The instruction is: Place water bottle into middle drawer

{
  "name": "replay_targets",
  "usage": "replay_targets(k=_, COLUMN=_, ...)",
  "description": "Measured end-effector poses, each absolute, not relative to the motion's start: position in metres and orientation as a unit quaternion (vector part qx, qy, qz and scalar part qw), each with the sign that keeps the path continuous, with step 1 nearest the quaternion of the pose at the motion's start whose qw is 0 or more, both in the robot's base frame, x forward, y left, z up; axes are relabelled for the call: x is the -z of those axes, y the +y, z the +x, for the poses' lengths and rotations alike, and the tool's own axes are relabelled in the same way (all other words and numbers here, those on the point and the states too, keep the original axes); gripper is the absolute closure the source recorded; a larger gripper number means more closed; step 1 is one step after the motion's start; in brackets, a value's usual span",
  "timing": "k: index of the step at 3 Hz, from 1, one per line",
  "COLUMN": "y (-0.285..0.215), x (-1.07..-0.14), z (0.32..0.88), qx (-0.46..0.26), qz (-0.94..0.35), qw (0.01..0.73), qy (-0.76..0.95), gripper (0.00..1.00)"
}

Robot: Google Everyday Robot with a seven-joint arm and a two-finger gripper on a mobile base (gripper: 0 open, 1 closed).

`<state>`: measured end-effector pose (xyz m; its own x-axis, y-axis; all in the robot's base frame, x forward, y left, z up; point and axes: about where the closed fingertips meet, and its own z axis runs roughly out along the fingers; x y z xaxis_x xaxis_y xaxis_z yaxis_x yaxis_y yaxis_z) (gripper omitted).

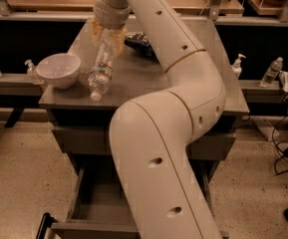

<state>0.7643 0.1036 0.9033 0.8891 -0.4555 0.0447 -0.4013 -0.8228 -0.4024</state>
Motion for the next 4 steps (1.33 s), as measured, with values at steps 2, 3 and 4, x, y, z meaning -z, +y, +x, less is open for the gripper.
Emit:
replay_targets(k=2, y=0.013, x=-0.940, z=0.742, qx=0.078, qz=-0.915, qw=0.211, qy=0.334, gripper=1.00)
replay_targets(k=3, y=-0.001, x=-0.931, z=0.732, qx=0.073, qz=-0.908, qw=0.205, qy=0.358, gripper=1.00)
replay_targets(k=4, y=0.001, x=-0.930, z=0.734, qx=0.074, qz=-0.908, qw=0.208, qy=0.357, gripper=1.00)
